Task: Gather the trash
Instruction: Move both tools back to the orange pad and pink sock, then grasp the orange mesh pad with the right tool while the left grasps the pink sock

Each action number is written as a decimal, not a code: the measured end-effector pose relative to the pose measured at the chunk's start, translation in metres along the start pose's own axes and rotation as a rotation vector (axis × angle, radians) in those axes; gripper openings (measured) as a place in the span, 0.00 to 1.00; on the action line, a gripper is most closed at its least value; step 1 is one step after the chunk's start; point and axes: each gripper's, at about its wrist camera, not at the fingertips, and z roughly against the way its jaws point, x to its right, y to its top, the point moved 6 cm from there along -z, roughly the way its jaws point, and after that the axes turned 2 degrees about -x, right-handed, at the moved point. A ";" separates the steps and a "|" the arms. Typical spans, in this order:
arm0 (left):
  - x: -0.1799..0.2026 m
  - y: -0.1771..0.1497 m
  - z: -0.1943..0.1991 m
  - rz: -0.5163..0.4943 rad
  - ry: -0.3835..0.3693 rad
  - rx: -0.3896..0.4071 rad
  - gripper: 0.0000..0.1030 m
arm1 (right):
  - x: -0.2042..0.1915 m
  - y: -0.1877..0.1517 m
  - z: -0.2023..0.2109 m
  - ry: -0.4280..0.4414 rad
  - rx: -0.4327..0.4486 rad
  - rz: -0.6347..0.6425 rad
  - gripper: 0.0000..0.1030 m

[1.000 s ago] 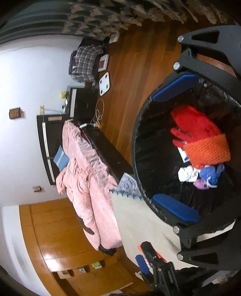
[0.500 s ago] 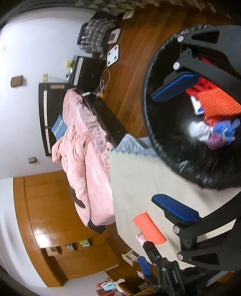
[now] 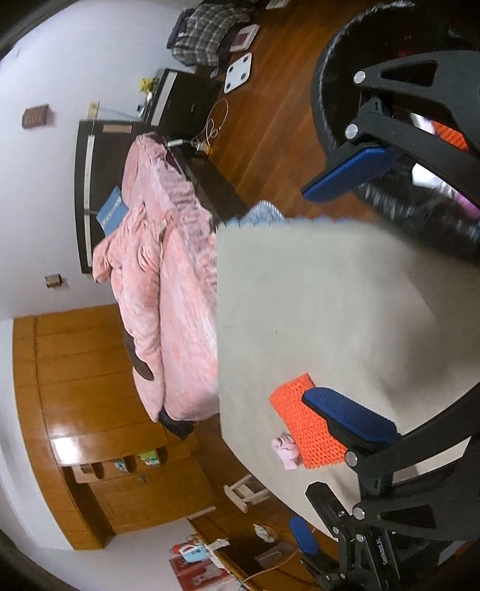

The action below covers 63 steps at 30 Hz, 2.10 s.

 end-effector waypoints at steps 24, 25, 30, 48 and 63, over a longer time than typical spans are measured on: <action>-0.124 -0.029 -0.037 0.078 0.181 -0.045 0.94 | -0.121 -0.020 -0.148 0.088 -0.212 0.132 0.95; -0.126 -0.030 -0.039 0.079 0.183 -0.047 0.94 | -0.122 -0.022 -0.153 0.085 -0.234 0.131 0.95; -0.134 -0.029 -0.044 0.095 0.184 -0.052 0.94 | -0.133 -0.029 -0.168 0.094 -0.311 0.141 0.94; -0.121 -0.022 -0.055 0.070 0.153 -0.063 0.94 | -0.145 -0.021 -0.151 0.304 -0.303 0.145 0.23; -0.101 -0.015 -0.128 0.079 0.062 -0.212 0.78 | -0.074 -0.006 -0.160 0.223 -0.318 0.043 0.23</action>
